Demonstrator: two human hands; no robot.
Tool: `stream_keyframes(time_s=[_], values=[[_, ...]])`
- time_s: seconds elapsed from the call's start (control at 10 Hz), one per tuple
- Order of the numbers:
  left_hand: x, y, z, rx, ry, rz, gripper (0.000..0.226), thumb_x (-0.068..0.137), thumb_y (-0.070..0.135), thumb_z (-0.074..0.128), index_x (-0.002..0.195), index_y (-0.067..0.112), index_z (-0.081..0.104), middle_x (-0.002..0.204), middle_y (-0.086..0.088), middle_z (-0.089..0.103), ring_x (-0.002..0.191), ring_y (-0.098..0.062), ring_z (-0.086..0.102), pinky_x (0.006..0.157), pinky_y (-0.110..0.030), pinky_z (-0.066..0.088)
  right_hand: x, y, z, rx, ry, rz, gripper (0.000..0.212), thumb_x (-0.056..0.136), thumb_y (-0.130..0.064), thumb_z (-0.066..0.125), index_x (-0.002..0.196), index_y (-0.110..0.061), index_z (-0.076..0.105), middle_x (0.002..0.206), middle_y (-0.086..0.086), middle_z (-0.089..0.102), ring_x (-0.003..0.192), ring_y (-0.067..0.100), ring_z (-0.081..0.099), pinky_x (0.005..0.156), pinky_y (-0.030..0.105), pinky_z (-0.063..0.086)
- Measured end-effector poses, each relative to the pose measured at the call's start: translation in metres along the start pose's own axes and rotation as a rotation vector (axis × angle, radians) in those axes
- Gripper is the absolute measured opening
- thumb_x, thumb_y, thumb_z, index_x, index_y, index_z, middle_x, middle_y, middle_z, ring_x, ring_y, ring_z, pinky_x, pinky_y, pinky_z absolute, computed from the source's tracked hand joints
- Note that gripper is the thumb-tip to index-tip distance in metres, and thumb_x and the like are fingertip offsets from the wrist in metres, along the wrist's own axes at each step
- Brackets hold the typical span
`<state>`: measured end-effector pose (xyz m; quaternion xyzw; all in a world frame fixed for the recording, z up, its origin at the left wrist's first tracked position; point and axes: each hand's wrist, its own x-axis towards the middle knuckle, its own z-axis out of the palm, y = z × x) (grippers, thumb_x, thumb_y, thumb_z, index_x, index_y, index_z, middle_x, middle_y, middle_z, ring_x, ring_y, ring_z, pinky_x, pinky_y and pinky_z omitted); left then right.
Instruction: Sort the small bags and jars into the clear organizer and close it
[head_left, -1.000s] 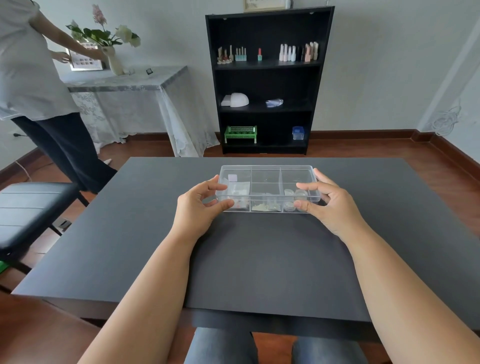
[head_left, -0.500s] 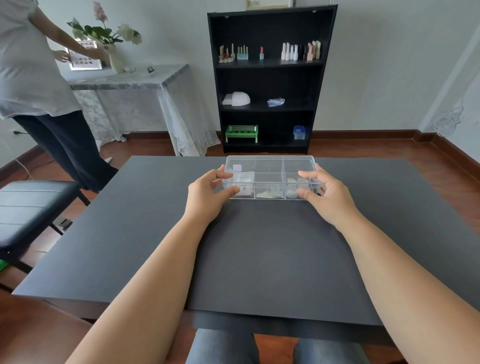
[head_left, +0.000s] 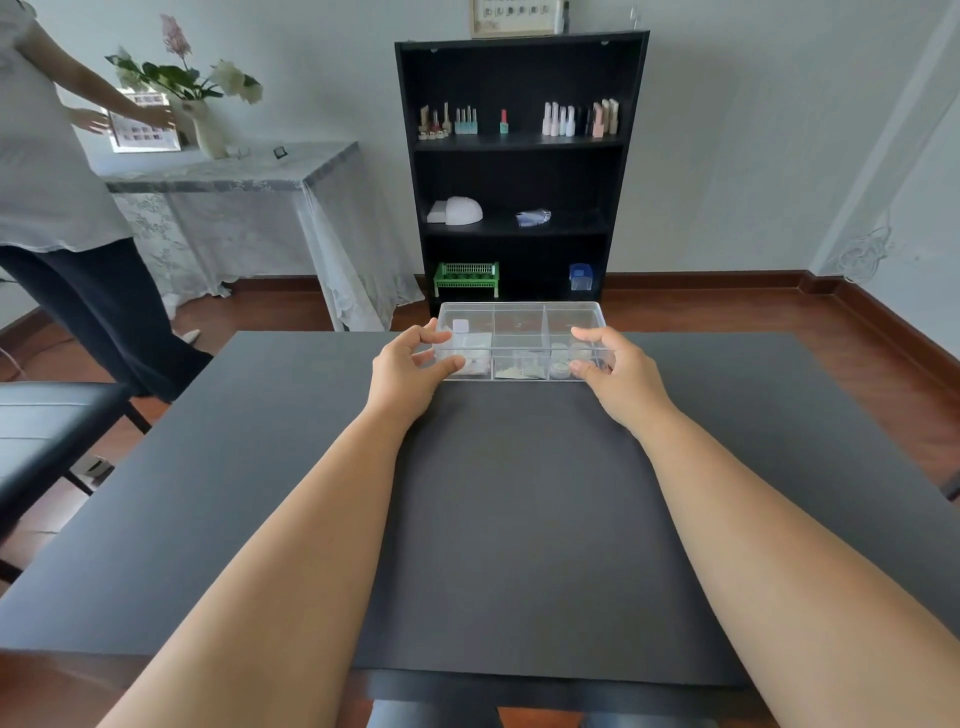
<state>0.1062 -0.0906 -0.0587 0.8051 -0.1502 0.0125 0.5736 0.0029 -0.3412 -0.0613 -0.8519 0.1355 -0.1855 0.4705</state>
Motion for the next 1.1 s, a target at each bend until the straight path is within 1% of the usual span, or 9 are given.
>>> stream_keyframes(time_s=[0.2, 0.4, 0.5, 0.6, 0.7, 0.8, 0.9, 1.0, 1.1], values=[[0.008, -0.003, 0.002, -0.026, -0.004, -0.008, 0.026, 0.077, 0.028, 0.083, 0.094, 0.037, 0.066, 0.141, 0.016, 0.054, 0.104, -0.011, 0.061, 0.089, -0.029, 0.046, 0.005, 0.003, 0.003, -0.005, 0.014, 0.001, 0.039, 0.092, -0.024, 0.065, 0.125, -0.042, 0.056, 0.138, -0.009, 0.054, 0.129, 0.023, 0.047, 0.102, 0.036, 0.042], [0.008, -0.005, 0.003, -0.024, 0.003, 0.001, 0.026, 0.077, 0.030, 0.083, 0.092, 0.041, 0.065, 0.140, 0.017, 0.054, 0.098, -0.005, 0.060, 0.082, -0.024, 0.045, 0.006, 0.004, 0.003, -0.011, 0.020, 0.001, 0.039, 0.092, -0.024, 0.064, 0.126, -0.043, 0.056, 0.139, -0.008, 0.053, 0.128, 0.023, 0.048, 0.097, 0.032, 0.041], [0.007, -0.005, 0.002, -0.002, 0.014, 0.001, 0.025, 0.077, 0.033, 0.083, 0.092, 0.043, 0.065, 0.138, 0.019, 0.055, 0.097, -0.001, 0.060, 0.081, -0.026, 0.046, 0.006, 0.003, 0.003, -0.007, 0.012, 0.000, 0.040, 0.092, -0.025, 0.064, 0.124, -0.046, 0.055, 0.138, -0.008, 0.054, 0.129, 0.023, 0.048, 0.096, 0.031, 0.041], [0.008, -0.005, 0.001, 0.004, 0.004, -0.021, 0.025, 0.077, 0.037, 0.082, 0.096, 0.043, 0.066, 0.138, 0.019, 0.054, 0.103, -0.007, 0.062, 0.084, -0.029, 0.049, 0.006, 0.004, 0.003, -0.004, 0.010, 0.000, 0.041, 0.091, -0.027, 0.065, 0.124, -0.050, 0.055, 0.138, -0.009, 0.055, 0.128, 0.022, 0.049, 0.094, 0.029, 0.041], [0.005, -0.003, -0.003, -0.117, -0.050, -0.075, 0.032, 0.071, 0.044, 0.082, 0.099, 0.051, 0.068, 0.130, 0.023, 0.057, 0.113, -0.008, 0.061, 0.087, -0.028, 0.049, 0.004, 0.003, 0.001, -0.007, -0.010, 0.006, 0.044, 0.090, -0.030, 0.066, 0.126, -0.052, 0.053, 0.141, -0.011, 0.052, 0.129, 0.022, 0.048, 0.097, 0.030, 0.040], [-0.003, -0.001, -0.008, -0.276, -0.084, -0.053, 0.061, 0.067, 0.048, 0.080, 0.120, 0.065, 0.054, 0.132, 0.022, 0.054, 0.117, -0.003, 0.056, 0.095, -0.029, 0.045, -0.002, 0.001, -0.002, 0.009, -0.011, -0.033, 0.061, 0.087, -0.032, 0.068, 0.133, -0.060, 0.039, 0.150, -0.012, 0.040, 0.138, 0.017, 0.037, 0.107, 0.037, 0.036], [-0.014, -0.002, -0.013, -0.410, -0.021, -0.056, 0.079, 0.069, 0.052, 0.077, 0.136, 0.061, 0.035, 0.149, 0.013, 0.038, 0.115, 0.007, 0.051, 0.103, -0.036, 0.039, -0.011, -0.002, -0.004, 0.071, 0.054, -0.077, 0.079, 0.086, -0.028, 0.069, 0.137, -0.063, 0.021, 0.154, -0.019, 0.028, 0.139, 0.012, 0.031, 0.108, 0.039, 0.032], [-0.035, -0.004, -0.019, -0.390, -0.030, -0.041, 0.079, 0.072, 0.057, 0.070, 0.141, 0.052, 0.033, 0.151, 0.018, 0.035, 0.114, 0.019, 0.046, 0.109, -0.036, 0.032, -0.020, 0.006, -0.002, 0.130, 0.162, -0.089, 0.082, 0.085, -0.026, 0.068, 0.141, -0.055, 0.016, 0.155, -0.008, 0.028, 0.136, 0.008, 0.029, 0.104, 0.034, 0.029], [-0.063, -0.005, -0.020, -0.141, -0.158, 0.055, 0.067, 0.077, 0.059, 0.061, 0.138, 0.055, 0.033, 0.148, 0.025, 0.035, 0.130, 0.008, 0.037, 0.112, -0.032, 0.028, -0.027, 0.002, -0.010, 0.265, 0.280, -0.125, 0.075, 0.087, -0.023, 0.065, 0.144, -0.043, 0.021, 0.151, 0.000, 0.035, 0.134, 0.006, 0.032, 0.106, 0.030, 0.027]])
